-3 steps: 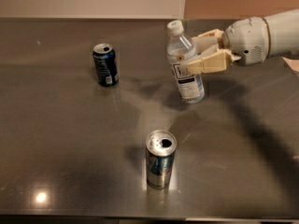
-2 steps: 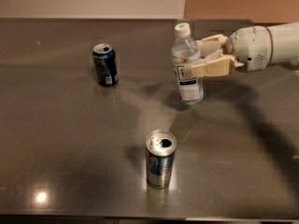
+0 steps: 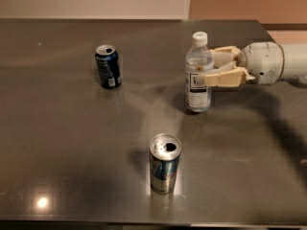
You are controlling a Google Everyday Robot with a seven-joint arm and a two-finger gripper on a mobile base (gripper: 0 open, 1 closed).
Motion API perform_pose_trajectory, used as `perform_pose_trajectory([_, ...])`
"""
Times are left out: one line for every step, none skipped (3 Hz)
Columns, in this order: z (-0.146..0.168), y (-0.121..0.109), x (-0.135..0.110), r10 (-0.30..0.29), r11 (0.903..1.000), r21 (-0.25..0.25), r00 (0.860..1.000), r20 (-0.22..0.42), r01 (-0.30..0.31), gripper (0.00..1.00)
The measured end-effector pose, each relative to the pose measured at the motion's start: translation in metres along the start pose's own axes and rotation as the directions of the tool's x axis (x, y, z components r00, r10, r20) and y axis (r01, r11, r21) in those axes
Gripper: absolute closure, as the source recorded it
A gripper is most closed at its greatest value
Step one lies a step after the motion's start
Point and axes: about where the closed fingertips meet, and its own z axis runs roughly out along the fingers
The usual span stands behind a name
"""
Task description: Place blue plastic bottle upright
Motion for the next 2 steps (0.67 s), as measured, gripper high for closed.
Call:
perform_pose_trajectory([-0.0060,-0.0020,0.0094,0.003,1.0000,-0.001,0.999,0.035,-0.003,0.82])
perform_pose_trajectory([-0.0108,-0.0042,0.0163,0.004,1.0000,0.003,0.998,0.061,-0.004,0.59])
